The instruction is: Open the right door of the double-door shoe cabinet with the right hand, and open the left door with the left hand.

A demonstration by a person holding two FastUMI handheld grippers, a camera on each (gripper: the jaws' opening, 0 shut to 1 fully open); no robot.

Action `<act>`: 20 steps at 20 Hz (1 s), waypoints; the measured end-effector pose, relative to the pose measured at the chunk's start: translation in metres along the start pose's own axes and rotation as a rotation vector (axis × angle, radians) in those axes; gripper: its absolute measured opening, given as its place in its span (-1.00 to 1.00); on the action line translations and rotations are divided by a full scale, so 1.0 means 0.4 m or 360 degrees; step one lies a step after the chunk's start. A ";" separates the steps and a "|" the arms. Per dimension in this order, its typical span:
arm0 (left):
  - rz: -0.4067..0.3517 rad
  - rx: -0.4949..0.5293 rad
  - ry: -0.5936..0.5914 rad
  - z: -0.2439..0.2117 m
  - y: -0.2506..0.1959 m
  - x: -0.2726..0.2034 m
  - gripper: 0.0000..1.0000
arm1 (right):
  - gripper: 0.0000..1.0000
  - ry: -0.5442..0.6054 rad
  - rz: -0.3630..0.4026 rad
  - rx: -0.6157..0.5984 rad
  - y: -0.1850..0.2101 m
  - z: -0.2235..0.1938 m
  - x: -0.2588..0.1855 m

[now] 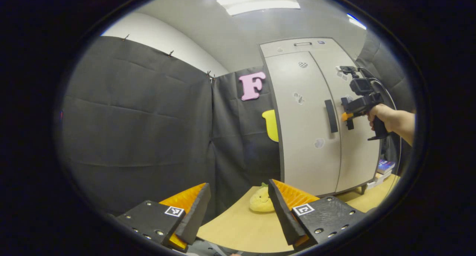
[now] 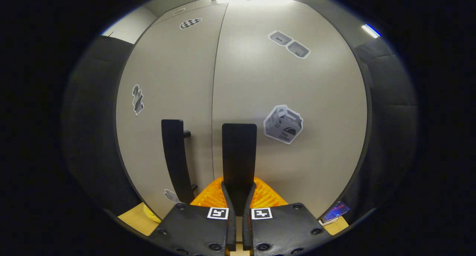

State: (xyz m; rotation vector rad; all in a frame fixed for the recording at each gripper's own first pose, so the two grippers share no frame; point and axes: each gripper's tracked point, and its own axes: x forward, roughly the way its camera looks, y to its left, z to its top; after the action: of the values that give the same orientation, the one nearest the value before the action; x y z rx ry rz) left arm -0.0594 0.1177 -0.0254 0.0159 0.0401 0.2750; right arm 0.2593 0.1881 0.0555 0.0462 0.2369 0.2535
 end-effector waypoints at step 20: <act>-0.0310 -0.0005 -0.0112 0.078 -0.192 0.005 0.82 | -0.84 0.0041 0.0177 0.0048 -0.083 -0.026 -0.255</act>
State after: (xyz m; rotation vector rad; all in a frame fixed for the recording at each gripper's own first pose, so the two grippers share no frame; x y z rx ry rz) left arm -0.0354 0.0441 0.0042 0.0187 -0.0284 0.0794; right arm 0.1687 0.1303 0.0659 0.0864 0.2639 0.3613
